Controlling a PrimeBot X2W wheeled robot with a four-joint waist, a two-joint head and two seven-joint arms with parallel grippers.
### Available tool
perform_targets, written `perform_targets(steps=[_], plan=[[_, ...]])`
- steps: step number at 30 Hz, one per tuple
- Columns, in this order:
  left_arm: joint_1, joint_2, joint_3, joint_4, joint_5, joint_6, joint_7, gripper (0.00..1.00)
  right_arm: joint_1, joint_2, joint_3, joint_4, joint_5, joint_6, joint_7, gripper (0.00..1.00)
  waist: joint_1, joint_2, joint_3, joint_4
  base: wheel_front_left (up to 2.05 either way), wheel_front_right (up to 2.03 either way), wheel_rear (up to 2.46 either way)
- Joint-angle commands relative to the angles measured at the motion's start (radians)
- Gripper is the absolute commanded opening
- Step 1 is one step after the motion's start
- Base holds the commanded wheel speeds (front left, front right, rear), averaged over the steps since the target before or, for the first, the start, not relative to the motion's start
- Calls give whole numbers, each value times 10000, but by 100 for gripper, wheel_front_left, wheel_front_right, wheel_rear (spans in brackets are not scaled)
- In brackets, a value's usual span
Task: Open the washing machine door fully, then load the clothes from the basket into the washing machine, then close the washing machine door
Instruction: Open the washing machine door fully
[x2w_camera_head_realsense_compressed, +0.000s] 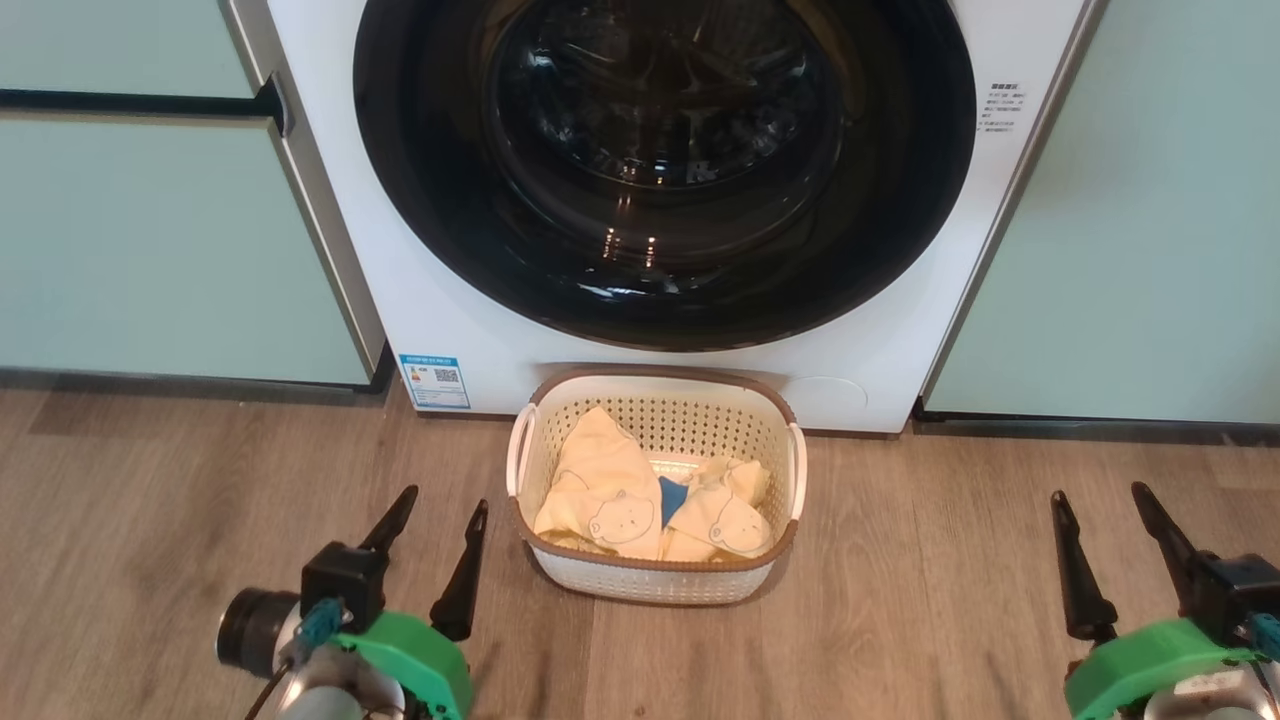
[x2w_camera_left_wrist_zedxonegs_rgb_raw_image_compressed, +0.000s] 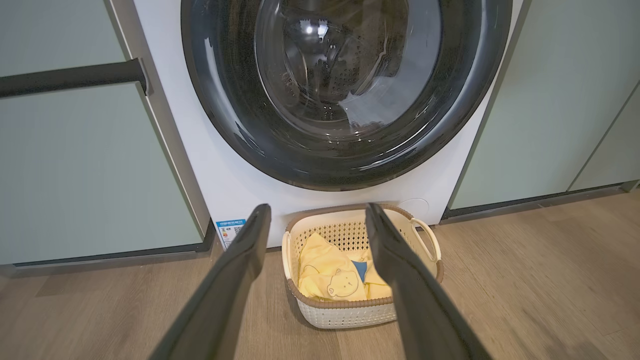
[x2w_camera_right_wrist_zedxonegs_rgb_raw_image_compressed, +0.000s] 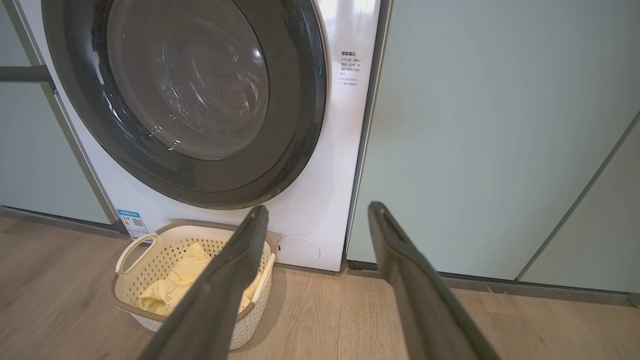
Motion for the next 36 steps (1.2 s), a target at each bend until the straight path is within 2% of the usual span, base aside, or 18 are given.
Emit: perform_targets(steps=[1,11,36], plan=[[-535,156,352,-275,5,-15,-107,100,-440,-109,185,-346,65,-30,-122,100,0,0,-2,0,14,14,-28],[-576,210,228,-240,144,6,-107,100,-445,-109,168,-380,98,-30,-122,100,0,0,-25,-29,57,57,-114],[-608,228,169,-467,52,-133,-107,100,-488,-108,158,-488,115,-30,-122,100,0,0,11,-83,111,111,-221]])
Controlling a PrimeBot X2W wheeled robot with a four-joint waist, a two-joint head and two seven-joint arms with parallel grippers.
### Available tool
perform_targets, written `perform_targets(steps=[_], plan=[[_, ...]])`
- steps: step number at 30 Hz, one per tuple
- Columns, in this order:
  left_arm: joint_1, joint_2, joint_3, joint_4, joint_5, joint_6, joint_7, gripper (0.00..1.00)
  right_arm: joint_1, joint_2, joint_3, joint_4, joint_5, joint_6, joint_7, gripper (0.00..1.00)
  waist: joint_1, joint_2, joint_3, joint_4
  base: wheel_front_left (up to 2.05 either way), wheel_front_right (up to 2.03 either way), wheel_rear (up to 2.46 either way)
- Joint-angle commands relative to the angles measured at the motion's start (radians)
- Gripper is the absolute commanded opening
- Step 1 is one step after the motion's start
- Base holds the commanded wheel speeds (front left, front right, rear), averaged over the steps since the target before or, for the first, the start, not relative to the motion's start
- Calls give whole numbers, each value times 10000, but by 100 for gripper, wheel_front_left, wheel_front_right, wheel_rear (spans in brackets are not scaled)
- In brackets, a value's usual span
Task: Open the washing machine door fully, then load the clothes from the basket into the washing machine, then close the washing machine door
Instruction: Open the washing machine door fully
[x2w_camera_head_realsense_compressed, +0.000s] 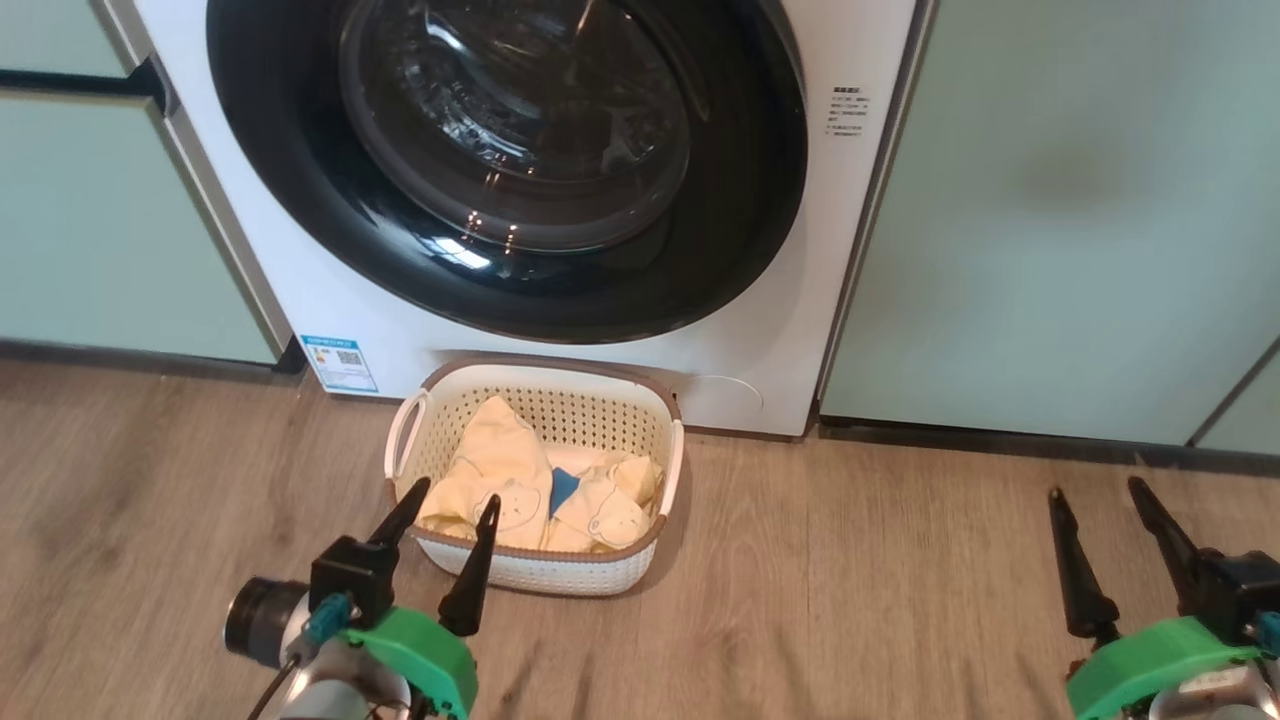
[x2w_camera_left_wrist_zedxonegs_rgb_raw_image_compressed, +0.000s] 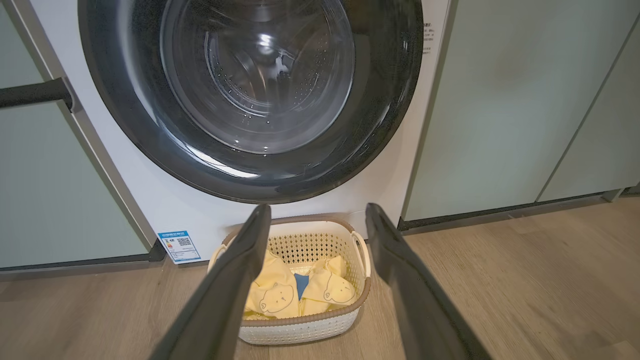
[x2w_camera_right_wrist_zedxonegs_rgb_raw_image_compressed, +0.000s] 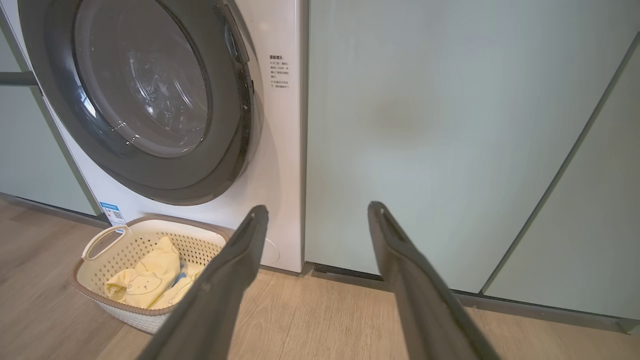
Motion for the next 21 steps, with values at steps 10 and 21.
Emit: perform_targets(steps=[10,21], plan=[[-500,149,368,-303,-30,-18,-107,100,-514,-101,212,-384,77,-30,-122,100,0,0,-2,-25,24,24,-48],[-475,100,412,-313,-27,26,-107,100,-516,-101,194,-406,67,-30,-122,100,0,0,-35,-33,0,0,0]])
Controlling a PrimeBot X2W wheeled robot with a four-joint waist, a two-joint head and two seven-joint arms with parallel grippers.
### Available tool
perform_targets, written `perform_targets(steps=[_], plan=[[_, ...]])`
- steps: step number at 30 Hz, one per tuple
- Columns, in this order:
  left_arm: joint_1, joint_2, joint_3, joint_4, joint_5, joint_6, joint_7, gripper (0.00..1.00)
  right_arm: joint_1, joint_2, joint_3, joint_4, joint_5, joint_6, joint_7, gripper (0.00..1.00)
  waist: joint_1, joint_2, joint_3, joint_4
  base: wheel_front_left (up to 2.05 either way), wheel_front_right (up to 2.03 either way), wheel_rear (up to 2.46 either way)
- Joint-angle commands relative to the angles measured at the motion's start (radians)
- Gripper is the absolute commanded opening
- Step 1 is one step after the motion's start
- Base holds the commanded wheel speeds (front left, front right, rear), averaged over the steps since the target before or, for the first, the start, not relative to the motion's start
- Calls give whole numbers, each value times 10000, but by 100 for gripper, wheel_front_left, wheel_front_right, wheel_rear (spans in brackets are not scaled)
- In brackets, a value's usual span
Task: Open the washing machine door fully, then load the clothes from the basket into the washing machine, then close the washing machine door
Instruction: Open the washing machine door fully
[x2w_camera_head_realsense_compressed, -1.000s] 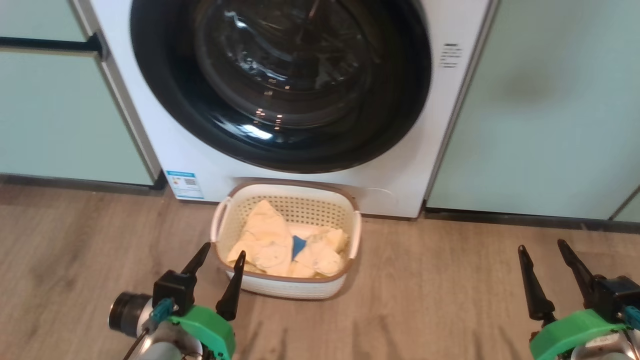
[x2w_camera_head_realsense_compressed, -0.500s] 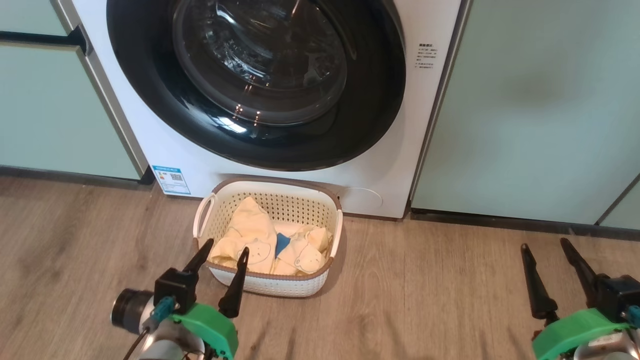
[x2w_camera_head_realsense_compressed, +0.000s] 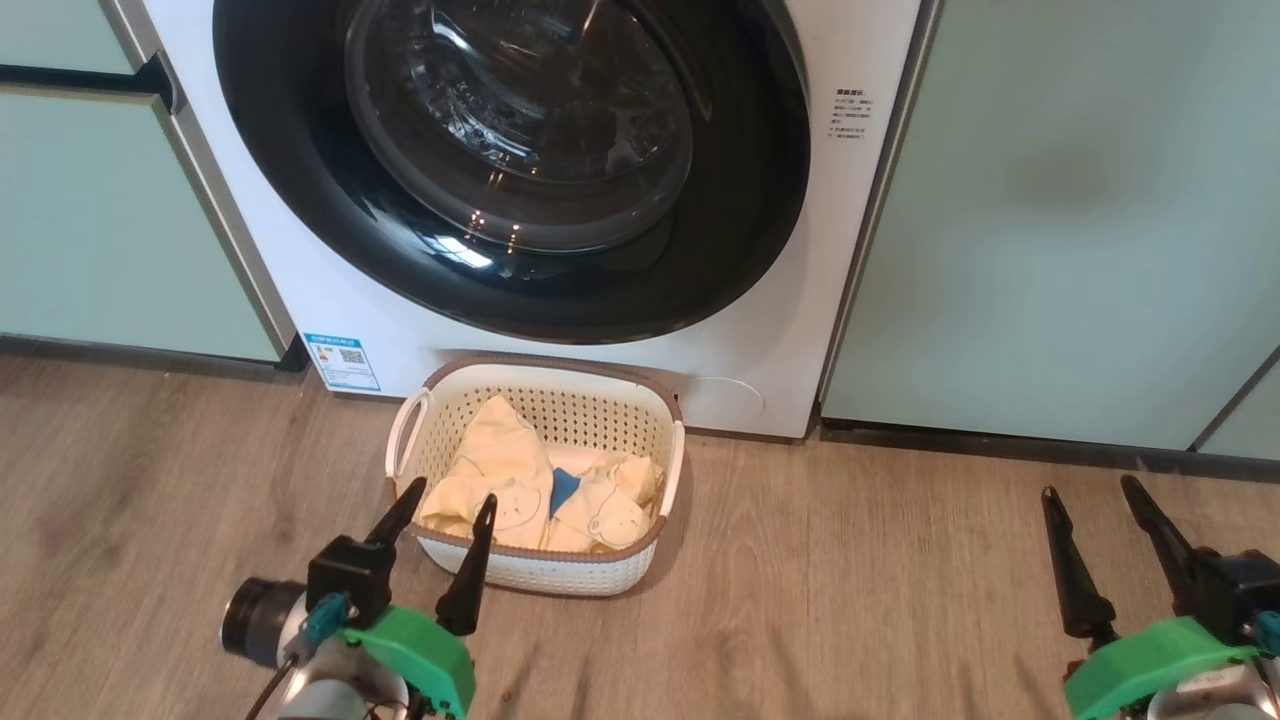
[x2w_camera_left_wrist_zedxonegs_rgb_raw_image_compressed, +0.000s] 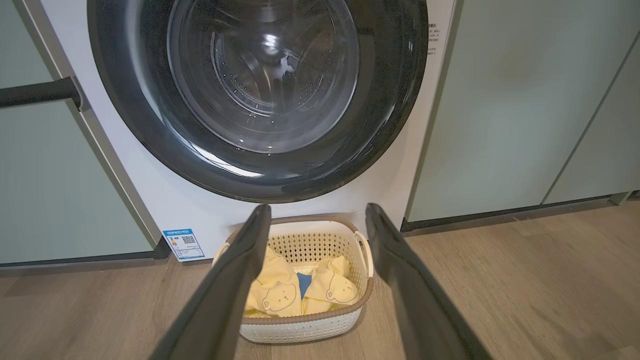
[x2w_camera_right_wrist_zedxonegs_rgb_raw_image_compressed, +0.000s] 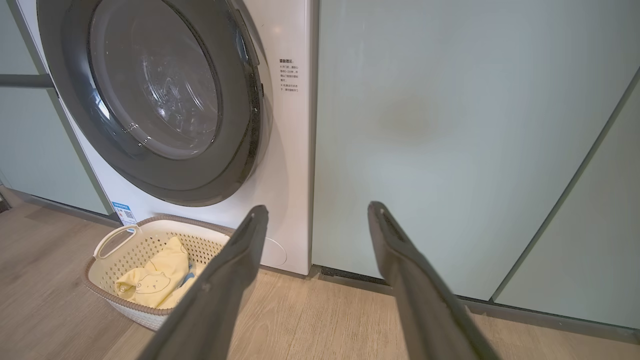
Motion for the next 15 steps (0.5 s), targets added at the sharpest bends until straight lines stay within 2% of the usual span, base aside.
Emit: perform_targets(steps=[1,12,13,14,15], plan=[[-479,83,380,-324,-28,15,-107,100,-515,-114,173,-364,24,-30,-122,100,0,0,0,4,0,0,0],[-433,48,421,-362,-28,24,-107,100,-515,-114,153,-437,34,-30,-122,100,0,0,4,-10,0,0,0],[-429,44,422,-373,-27,22,-107,100,-514,-114,147,-452,49,-30,-122,71,0,0,10,-11,0,0,0],[-428,41,422,-389,-24,21,-107,100,-516,-114,147,-476,77,-30,-122,0,0,0,23,-10,0,0,0],[-429,36,420,-407,-20,20,-107,100,-509,-114,155,-473,150,-30,-122,0,0,0,34,-7,0,0,0]])
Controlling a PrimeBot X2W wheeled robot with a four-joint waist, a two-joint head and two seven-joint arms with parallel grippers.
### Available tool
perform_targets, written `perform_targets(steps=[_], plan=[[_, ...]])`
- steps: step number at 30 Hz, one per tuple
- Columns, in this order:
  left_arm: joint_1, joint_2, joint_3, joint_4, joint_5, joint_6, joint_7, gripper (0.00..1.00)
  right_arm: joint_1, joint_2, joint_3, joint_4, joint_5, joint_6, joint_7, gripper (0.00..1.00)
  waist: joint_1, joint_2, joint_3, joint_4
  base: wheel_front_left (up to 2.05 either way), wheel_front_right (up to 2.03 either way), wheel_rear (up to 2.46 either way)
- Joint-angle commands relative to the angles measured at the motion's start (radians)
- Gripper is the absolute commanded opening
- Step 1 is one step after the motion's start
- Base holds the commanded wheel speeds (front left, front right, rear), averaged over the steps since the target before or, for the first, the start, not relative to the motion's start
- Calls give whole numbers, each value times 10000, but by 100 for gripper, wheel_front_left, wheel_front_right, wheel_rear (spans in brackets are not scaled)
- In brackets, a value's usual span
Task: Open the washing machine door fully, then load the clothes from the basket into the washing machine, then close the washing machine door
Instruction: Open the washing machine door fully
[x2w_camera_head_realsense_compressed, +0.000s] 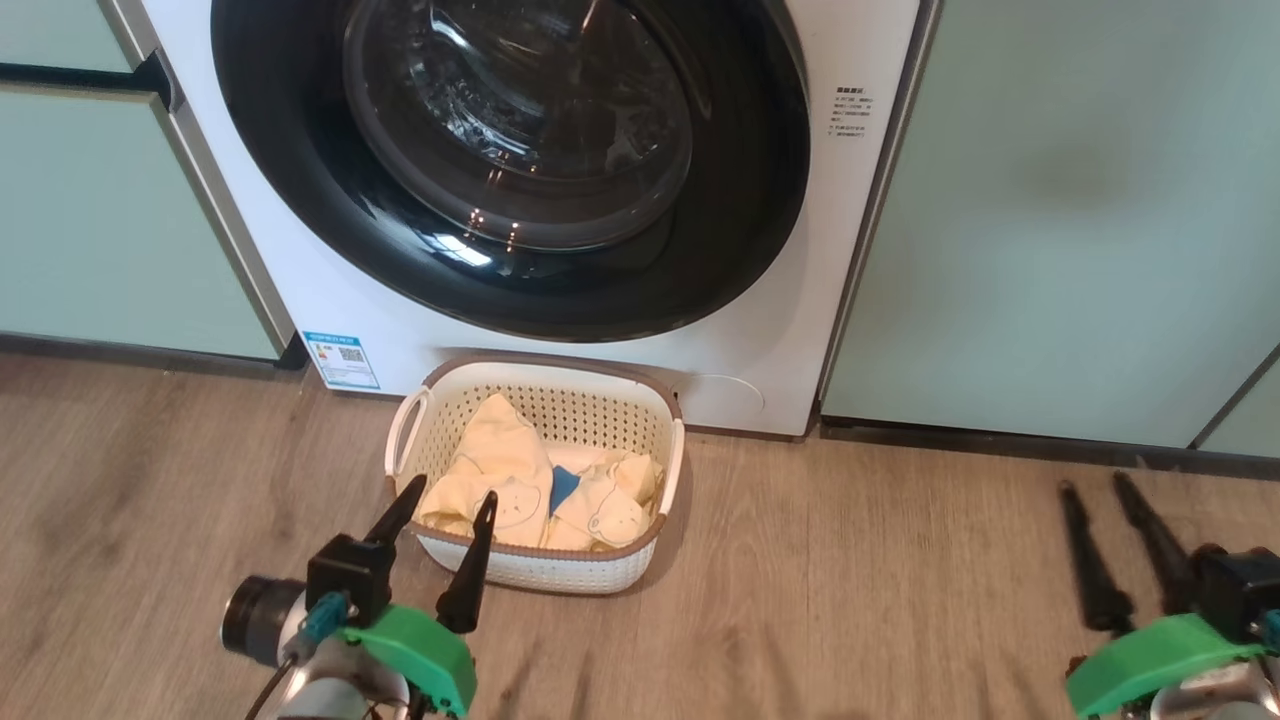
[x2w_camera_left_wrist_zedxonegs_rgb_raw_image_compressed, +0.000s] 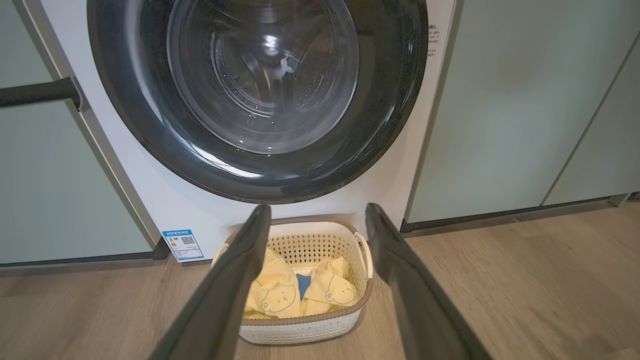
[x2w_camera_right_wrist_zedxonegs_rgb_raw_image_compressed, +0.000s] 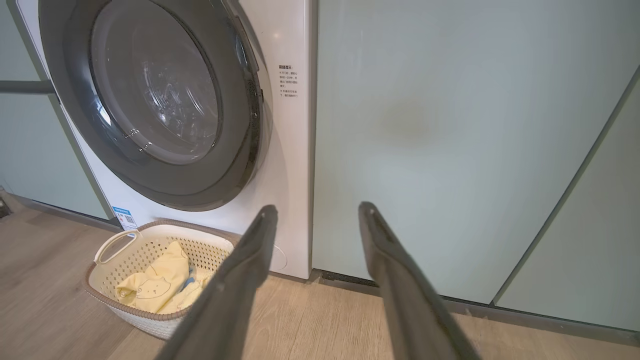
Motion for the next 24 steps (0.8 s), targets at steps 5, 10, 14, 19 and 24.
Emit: perform_targets(steps=[5,10,14,19,24], plan=[[-473,24,379,-447,-15,0,-107,100,-586,-114,94,-264,363,-30,-122,0,0,0,116,56,0,0,0],[-538,3,371,-481,-4,-24,-107,100,-816,-114,114,-107,382,-30,-122,0,0,0,268,155,0,0,0],[-661,-15,367,-526,2,-51,-107,100,-1231,-114,97,50,464,-30,-122,0,0,0,513,263,0,0,0],[-871,-67,338,-593,-16,-94,-107,100,-2046,-125,78,424,1236,-30,-122,0,0,0,866,437,0,0,0],[-1182,-134,289,-655,-9,-115,-107,100,-3161,-120,68,1207,4088,-30,152,0,0,0,1247,623,0,0,0]])
